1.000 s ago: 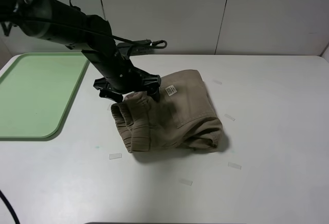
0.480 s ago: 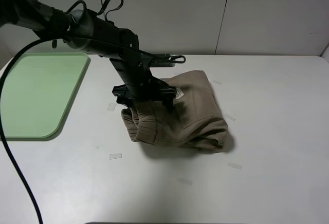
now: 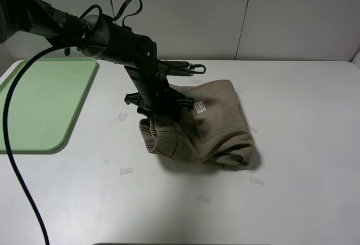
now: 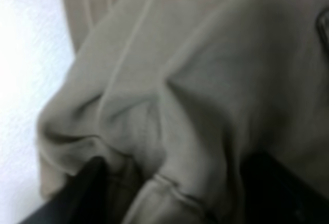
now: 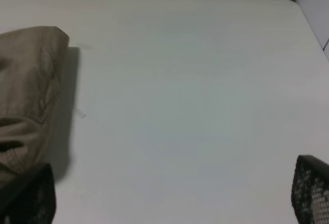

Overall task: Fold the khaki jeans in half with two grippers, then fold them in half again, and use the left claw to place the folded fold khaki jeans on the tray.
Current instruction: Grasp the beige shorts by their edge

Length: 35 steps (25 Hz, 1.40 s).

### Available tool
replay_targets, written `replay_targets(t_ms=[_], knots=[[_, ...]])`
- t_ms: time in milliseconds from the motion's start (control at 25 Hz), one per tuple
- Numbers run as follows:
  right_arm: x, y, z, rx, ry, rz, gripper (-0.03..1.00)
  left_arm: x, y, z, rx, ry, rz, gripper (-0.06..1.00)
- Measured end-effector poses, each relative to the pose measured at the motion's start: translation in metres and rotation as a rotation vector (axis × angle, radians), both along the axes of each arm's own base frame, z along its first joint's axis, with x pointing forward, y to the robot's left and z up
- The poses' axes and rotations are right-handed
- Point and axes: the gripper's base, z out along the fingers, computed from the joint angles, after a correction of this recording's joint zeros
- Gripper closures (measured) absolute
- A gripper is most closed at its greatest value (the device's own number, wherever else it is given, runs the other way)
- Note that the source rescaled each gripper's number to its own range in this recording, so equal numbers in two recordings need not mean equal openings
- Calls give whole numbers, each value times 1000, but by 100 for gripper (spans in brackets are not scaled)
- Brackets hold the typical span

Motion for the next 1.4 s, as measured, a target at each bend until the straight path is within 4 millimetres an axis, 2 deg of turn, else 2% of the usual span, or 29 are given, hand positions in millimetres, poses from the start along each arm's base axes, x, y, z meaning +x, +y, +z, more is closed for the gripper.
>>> replay_targets(t_ms=[80,360,640,880,1200,1400], knots=[[0,0,0,0,0,0,-3,0,-2,0,-9,-8,2,44],[0,0,0,0,0,0,-3,0,-3,0,-19,-11,8,47],[0,0,0,1,0,0,-3,9,-8,10,43,24,-33,51],[0,0,0,1,0,0,-3,17,-11,28,182,49,-116,75],[0,0,0,1,0,0,-3,30,-10,58,293,31,-179,76],[0,0,0,1,0,0,-3,34,-10,64,305,1,-200,76]])
